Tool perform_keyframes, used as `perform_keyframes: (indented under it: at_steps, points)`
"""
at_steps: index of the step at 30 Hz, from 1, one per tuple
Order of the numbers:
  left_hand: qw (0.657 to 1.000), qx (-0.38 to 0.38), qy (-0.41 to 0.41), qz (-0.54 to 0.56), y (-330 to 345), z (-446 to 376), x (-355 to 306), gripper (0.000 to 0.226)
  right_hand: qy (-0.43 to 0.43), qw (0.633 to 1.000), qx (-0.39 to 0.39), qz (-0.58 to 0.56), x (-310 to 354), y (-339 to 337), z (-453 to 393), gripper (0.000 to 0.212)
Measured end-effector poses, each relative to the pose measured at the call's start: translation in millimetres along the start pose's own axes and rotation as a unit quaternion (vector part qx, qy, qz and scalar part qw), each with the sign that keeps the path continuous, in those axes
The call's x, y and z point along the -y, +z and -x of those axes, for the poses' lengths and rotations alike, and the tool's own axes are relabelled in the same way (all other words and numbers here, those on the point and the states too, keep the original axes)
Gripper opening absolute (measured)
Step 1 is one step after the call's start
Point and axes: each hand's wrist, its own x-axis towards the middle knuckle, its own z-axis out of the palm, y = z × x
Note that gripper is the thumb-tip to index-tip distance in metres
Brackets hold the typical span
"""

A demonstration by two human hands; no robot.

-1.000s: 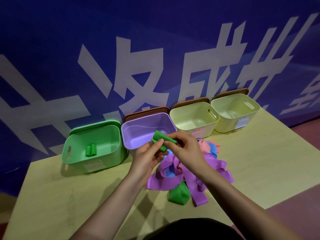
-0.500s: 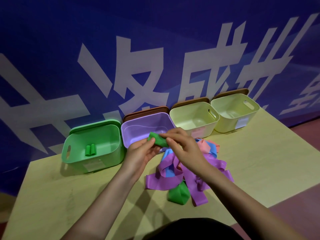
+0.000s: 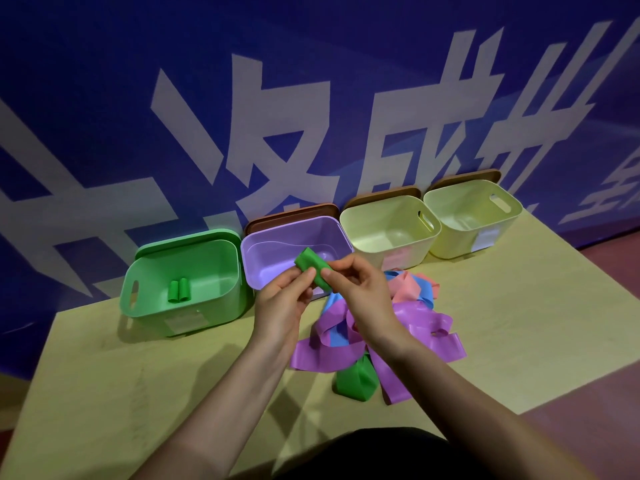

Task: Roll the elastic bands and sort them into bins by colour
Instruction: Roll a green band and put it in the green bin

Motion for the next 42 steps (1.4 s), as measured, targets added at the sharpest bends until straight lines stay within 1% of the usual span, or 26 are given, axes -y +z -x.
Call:
perform_keyframes:
  at_steps: [3, 6, 7, 9, 10, 13, 16, 18, 19, 23, 25, 29, 31, 35, 36, 38, 40, 42]
  points:
    - [1.0, -0.012, 0.001, 0.013, -1, -2, -2, 0.013, -0.015, 1.0, -0.011, 0.002, 0, 11, -2, 0.021]
    - [0.998, 0.031, -0.043, 0.023, -8, -11, -16, 0.016, -0.027, 1.0, -0.008, 0.009, -2, 14, -3, 0.012]
    - [0.997, 0.047, -0.062, 0.015, -13, -14, -22, 0.016, -0.015, 1.0, 0.009, -0.004, -3, 12, -3, 0.01]
    - [0.994, 0.072, -0.082, -0.021, -25, -19, -29, 0.015, 0.036, 0.997, 0.051, -0.046, -7, 8, -5, 0.019]
    - [0.992, 0.082, -0.086, -0.04, -30, -20, -31, 0.015, 0.058, 0.995, 0.065, -0.052, -8, 7, -7, 0.021]
    - [0.989, 0.102, -0.088, -0.058, -42, -22, -29, 0.019, 0.074, 0.993, 0.086, -0.026, -9, 13, -11, 0.012]
    - [0.991, 0.097, -0.076, -0.06, -49, -26, -26, 0.026, 0.089, 0.991, 0.104, 0.005, -9, 25, -16, 0.011]
    - [0.993, 0.075, -0.062, -0.065, -55, -29, -26, 0.029, 0.1, 0.989, 0.111, 0.016, -10, 32, -22, 0.007]
    - [0.995, 0.055, -0.054, -0.066, -58, -31, -27, 0.027, 0.1, 0.988, 0.115, 0.023, -12, 36, -26, 0.009]
    - [0.997, -0.049, -0.041, -0.042, -77, -44, -32, 0.017, 0.119, 0.978, 0.17, 0.035, -15, 59, -41, 0.014]
    - [0.996, -0.067, -0.039, -0.052, -89, -53, -35, 0.015, 0.135, 0.97, 0.195, 0.05, -20, 74, -52, 0.013]
    - [0.991, -0.111, -0.033, -0.064, -115, -75, -48, 0.017, 0.153, 0.952, 0.237, 0.116, -37, 117, -82, 0.016]
    - [0.987, -0.142, -0.03, -0.068, -132, -91, -57, 0.016, 0.151, 0.948, 0.246, 0.13, -45, 144, -96, 0.01]
    - [0.98, -0.171, -0.046, -0.092, -169, -125, -65, 0.011, 0.155, 0.941, 0.252, 0.164, -72, 196, -120, 0.02]
    - [0.977, -0.174, -0.053, -0.115, -179, -134, -65, 0.009, 0.159, 0.937, 0.253, 0.179, -83, 207, -126, 0.021]
    - [0.96, -0.169, -0.052, -0.217, -202, -154, -64, 0.017, 0.174, 0.925, 0.253, 0.224, -109, 227, -138, 0.026]
    - [0.918, -0.149, -0.032, -0.367, -223, -174, -68, 0.026, 0.192, 0.904, 0.261, 0.277, -134, 245, -148, 0.034]
    - [0.868, -0.154, 0.019, -0.471, -241, -188, -78, 0.035, 0.216, 0.891, 0.253, 0.309, -157, 259, -156, 0.039]
